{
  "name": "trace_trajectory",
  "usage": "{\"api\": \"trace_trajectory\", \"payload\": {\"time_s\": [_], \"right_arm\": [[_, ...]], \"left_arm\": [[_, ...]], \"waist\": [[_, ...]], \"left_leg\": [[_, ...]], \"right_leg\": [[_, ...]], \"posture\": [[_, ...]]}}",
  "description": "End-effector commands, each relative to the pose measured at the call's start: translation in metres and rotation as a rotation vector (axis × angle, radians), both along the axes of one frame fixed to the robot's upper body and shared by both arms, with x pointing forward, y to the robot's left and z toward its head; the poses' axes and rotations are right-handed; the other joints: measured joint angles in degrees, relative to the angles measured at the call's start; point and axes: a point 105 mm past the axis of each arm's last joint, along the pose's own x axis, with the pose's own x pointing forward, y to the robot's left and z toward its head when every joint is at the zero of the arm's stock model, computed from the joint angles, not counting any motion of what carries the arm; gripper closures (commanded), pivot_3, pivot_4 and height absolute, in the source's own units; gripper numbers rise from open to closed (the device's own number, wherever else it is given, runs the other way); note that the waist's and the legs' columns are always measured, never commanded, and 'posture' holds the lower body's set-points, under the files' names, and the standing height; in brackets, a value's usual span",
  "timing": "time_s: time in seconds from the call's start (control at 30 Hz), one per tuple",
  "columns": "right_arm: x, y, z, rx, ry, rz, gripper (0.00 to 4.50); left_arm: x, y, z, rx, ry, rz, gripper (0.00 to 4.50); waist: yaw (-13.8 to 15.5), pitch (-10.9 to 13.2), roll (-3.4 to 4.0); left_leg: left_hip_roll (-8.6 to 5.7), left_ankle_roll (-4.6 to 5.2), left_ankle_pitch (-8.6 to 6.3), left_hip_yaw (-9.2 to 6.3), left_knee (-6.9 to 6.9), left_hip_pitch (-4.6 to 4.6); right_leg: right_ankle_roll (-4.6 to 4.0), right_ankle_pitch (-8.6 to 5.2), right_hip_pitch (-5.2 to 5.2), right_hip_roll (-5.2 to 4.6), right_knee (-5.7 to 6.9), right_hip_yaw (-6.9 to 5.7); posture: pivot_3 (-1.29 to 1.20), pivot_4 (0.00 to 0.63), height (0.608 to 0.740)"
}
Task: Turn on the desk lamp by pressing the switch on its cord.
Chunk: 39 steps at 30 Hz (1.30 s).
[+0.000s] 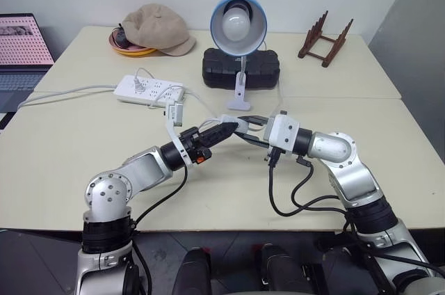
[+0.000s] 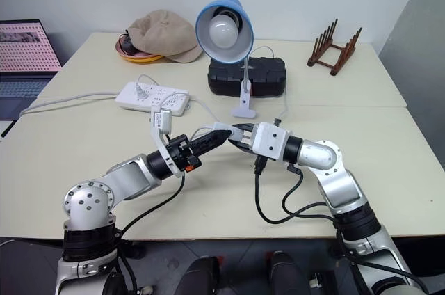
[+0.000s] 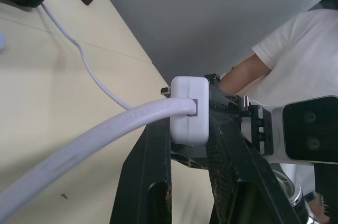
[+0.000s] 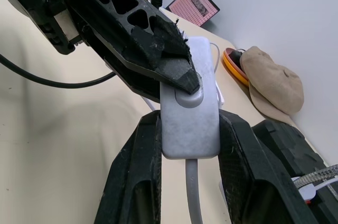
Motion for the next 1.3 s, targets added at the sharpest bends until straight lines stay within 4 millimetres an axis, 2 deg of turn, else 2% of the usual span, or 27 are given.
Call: {"api": "trace_trajectory", "payload": {"time_s": [0.03,0.4,0.53,0.57,0.73,0.87,0.93,1.03,1.13,1.23,1.3], "right_arm": [[-0.003,-0.002,0.005,0.017,-0.031,0.011,3.43],[-0.003,-0.002,0.003,0.022,-0.031,0.006,3.43],[-0.003,-0.003,0.002,0.021,-0.031,-0.002,3.43],[-0.003,-0.003,0.002,0.021,-0.032,-0.003,3.43],[-0.003,-0.006,0.002,0.020,-0.032,-0.011,3.43],[0.001,-0.007,0.001,0.012,-0.028,-0.016,3.43],[0.009,-0.009,-0.004,-0.014,0.005,-0.039,3.43],[0.022,-0.013,-0.019,-0.064,0.094,-0.059,3.43],[0.043,-0.019,-0.047,-0.137,0.251,-0.097,3.43],[0.052,-0.022,-0.061,-0.168,0.332,-0.108,3.43],[0.058,-0.024,-0.077,-0.198,0.438,-0.124,3.43]], "left_arm": [[-0.007,0.008,0.017,-0.086,-0.024,0.004,3.94],[-0.009,0.012,0.016,-0.221,0.083,0.006,3.94],[-0.005,0.011,0.012,-0.203,0.103,0.028,3.94],[-0.005,0.011,0.013,-0.215,0.103,0.027,3.59],[-0.005,0.016,0.015,-0.220,0.107,0.033,2.56],[-0.013,0.018,0.014,-0.169,0.098,0.020,1.76],[-0.023,0.022,0.013,-0.106,0.077,0.012,1.29],[-0.038,0.028,0.008,0.041,0.030,0.003,0.76],[-0.041,0.039,0.013,0.306,-0.129,0.032,0.12],[-0.038,0.045,0.020,0.400,-0.231,0.056,0.02],[-0.037,0.045,0.022,0.552,-0.346,0.042,0.02]], "waist": [[0.0,0.0,0.00],[0.0,0.0,0.00],[0.0,0.0,0.00],[0.0,0.0,0.00],[0.1,0.0,0.00],[0.0,0.0,0.00],[0.0,0.0,0.00],[-0.1,0.0,-0.01],[-0.1,0.0,-0.02],[0.0,0.1,0.01],[0.1,0.1,-0.03]], "left_leg": [[0.00,0.00,0.00,0.00,-0.01,0.00],[0.00,0.00,0.00,0.00,-0.05,-0.01],[0.00,0.00,0.00,0.00,-0.08,-0.01],[0.00,0.00,0.00,0.00,-0.09,-0.01],[0.00,-0.01,0.00,0.01,-0.12,-0.02],[0.00,0.00,0.00,0.01,-0.20,-0.01],[0.00,-0.01,0.00,0.01,-0.28,-0.01],[0.01,-0.01,0.00,0.05,-0.45,0.01],[0.01,-0.01,0.00,0.05,-0.56,0.02],[0.01,-0.01,0.00,0.05,-0.63,0.01],[-0.05,-0.01,0.00,0.14,-0.64,0.01]], "right_leg": [[0.00,0.00,-0.01,0.00,-0.01,0.00],[-0.01,-0.01,-0.03,0.00,-0.04,0.01],[-0.02,-0.01,-0.03,0.00,-0.06,0.00],[-0.02,-0.01,-0.03,0.00,-0.08,0.00],[-0.02,-0.01,-0.03,0.00,-0.12,0.00],[-0.02,-0.01,-0.04,0.00,-0.17,0.01],[-0.03,-0.02,-0.05,-0.01,-0.22,0.01],[-0.05,-0.03,-0.10,-0.01,-0.27,0.03],[-0.15,-0.09,-0.16,-0.01,-0.28,0.00],[-0.18,-0.10,-0.23,0.00,-0.31,0.00],[-0.18,-0.11,-0.22,-0.09,-0.34,0.02]], "posture": [[0.00,0.150,0.740],[0.00,0.150,0.740],[0.00,0.150,0.740],[0.00,0.150,0.740],[0.00,0.150,0.740],[0.00,0.150,0.740],[0.00,0.150,0.740],[0.00,0.150,0.740],[0.00,0.150,0.740],[0.00,0.150,0.740],[0.00,0.150,0.740]]}}
